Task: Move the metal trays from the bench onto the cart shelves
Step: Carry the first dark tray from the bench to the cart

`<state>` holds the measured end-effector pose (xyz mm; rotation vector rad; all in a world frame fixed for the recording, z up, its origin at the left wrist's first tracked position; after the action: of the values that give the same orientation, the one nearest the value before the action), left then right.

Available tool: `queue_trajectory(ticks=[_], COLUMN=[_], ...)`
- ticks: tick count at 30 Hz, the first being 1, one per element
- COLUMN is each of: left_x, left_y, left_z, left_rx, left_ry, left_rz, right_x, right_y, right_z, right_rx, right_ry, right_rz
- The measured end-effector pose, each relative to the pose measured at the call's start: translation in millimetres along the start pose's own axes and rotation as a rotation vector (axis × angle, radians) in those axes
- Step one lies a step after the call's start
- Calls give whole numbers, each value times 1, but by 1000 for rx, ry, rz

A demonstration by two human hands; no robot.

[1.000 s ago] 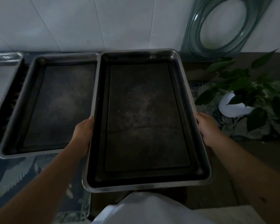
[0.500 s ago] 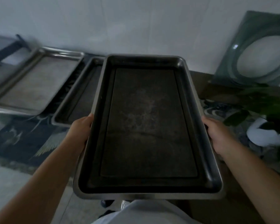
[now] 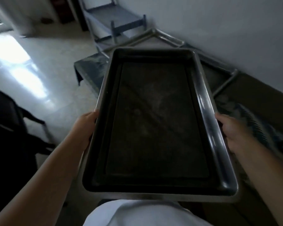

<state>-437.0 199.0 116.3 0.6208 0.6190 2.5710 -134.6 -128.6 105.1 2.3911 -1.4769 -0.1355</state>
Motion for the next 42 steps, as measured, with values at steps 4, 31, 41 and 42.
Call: queue_trajectory(ticks=[4, 31, 41, 42], left_x=[64, 371, 416, 421], left_y=[14, -140, -289, -301], left_z=[-30, -50, 33, 45], left_rx=[93, 249, 247, 246], left_ry=[142, 344, 315, 312], left_rz=[54, 384, 529, 548], right_x=[-61, -518, -683, -699], right_y=[-10, -71, -197, -210], right_z=[-5, -60, -122, -132], right_rx=[11, 81, 155, 169], right_ry=[64, 179, 194, 191], right_rz=[-133, -531, -606, -612])
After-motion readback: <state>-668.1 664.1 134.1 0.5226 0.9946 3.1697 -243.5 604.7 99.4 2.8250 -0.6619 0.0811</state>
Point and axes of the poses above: each hand's wrist, its own y-axis away from the middle knuckle, its own x-axis out of the back of the hand, z = x × y, the point moved 2 cm from there along -y, towards the middle knuckle, and after that the axes turned 12 degrees about x, right-handed, at the moved point
